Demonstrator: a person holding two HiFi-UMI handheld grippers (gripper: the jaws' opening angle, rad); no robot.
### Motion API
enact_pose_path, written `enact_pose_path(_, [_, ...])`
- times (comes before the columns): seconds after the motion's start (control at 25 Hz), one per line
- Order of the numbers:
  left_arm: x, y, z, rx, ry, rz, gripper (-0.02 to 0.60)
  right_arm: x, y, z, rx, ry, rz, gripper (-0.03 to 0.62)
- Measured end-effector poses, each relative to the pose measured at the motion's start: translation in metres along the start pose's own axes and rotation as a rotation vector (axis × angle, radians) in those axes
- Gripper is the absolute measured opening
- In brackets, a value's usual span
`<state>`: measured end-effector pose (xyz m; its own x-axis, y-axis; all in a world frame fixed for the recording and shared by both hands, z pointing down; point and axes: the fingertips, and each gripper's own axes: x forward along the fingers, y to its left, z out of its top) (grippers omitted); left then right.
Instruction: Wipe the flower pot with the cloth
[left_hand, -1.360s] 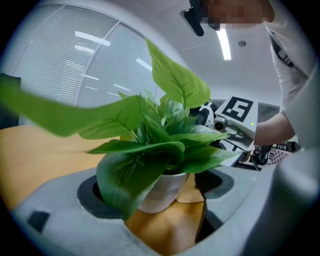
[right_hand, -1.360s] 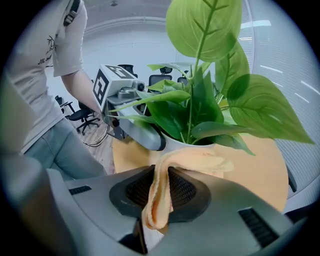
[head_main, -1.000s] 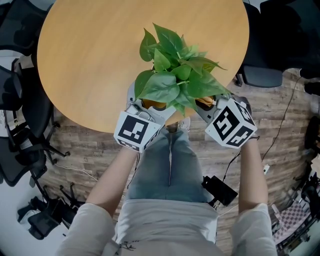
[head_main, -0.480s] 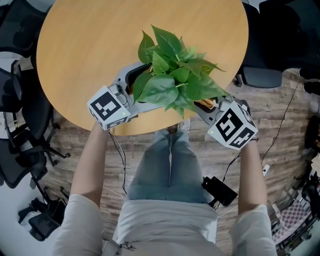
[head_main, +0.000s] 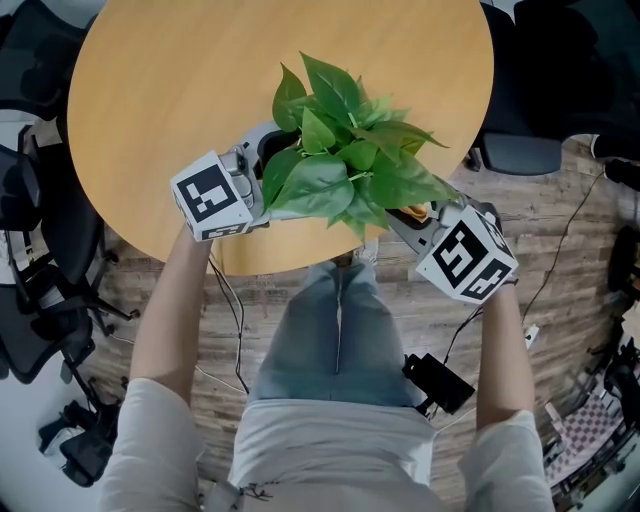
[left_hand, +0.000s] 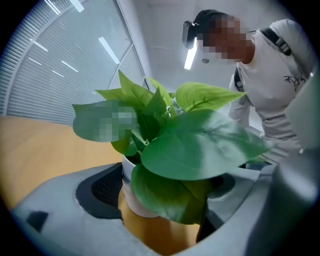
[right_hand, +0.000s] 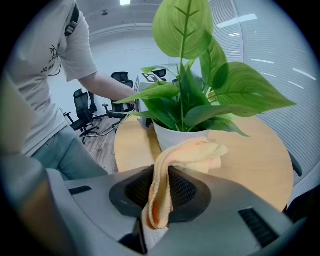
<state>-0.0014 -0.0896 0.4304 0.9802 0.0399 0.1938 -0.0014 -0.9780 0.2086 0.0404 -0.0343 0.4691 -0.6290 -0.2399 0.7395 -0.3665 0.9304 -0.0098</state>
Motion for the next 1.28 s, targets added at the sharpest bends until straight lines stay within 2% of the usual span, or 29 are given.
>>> enact_pose_path(0.2, [0.001, 0.0, 0.0, -0.004, -0.006, 0.025, 0.471, -0.009, -0.038, -0.005, 0.035, 0.014, -0.077, 0.061])
enact_pose_path(0.36, [0.0, 0.0, 0.0, -0.005, -0.012, 0.036, 0.471, -0.002, -0.057, 0.008, -0.057, 0.051, -0.079, 0.061])
enact_pose_path(0.6, [0.002, 0.001, -0.002, -0.015, -0.006, 0.066, 0.471, 0.003, -0.056, 0.018, -0.226, 0.138, -0.094, 0.061])
enact_pose_path(1.28, [0.001, 0.002, -0.002, -0.043, -0.031, 0.176, 0.471, 0.001, -0.043, 0.015, -0.195, 0.132, -0.085, 0.061])
